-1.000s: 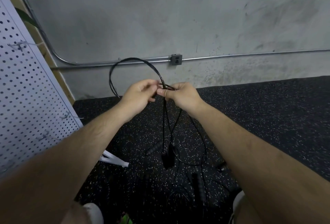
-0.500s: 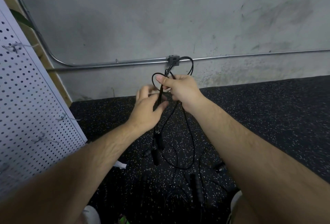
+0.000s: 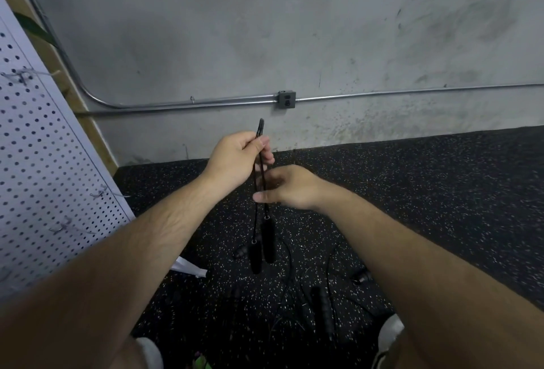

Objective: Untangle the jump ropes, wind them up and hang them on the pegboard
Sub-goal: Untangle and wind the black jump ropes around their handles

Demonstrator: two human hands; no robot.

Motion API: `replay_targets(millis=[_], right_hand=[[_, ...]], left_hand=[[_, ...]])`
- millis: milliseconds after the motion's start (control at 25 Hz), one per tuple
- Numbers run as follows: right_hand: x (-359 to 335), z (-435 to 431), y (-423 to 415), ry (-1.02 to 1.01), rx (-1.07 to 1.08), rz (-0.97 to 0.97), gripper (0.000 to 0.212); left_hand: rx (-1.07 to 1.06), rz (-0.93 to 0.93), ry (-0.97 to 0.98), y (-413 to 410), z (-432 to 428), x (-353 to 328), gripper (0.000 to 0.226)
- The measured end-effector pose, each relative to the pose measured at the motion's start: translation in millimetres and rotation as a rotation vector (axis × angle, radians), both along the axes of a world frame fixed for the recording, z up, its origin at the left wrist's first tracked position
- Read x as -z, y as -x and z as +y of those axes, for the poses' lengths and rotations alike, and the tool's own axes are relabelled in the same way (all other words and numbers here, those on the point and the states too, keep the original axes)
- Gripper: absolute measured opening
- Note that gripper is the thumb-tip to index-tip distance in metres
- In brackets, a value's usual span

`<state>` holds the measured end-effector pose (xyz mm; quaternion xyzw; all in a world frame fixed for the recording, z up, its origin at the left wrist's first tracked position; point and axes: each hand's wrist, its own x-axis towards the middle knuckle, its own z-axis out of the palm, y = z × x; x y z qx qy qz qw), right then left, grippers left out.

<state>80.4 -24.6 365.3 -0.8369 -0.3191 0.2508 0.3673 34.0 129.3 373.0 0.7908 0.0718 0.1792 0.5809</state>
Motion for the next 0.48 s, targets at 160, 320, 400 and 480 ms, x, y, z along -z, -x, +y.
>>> replay_targets(millis=[160, 320, 400, 480], right_hand=[[11, 15, 5, -0.216, 0.144, -0.018, 0.024], [-10, 16, 2, -0.326, 0.225, -0.101, 0.028], [-20, 14, -5, -0.369, 0.270, -0.116, 0.026], [-26, 13, -10, -0.411, 0.305, -0.088, 0.023]], left_hand=[[0.070, -0.050, 0.100, 1, -2, -7, 0.025], [0.139, 0.047, 0.035, 4, 18, 5, 0.036], [0.187, 0.139, -0.059, 12, 25, 21, 0.031], [0.227, 0.195, -0.198, 18, 25, 34, 0.017]])
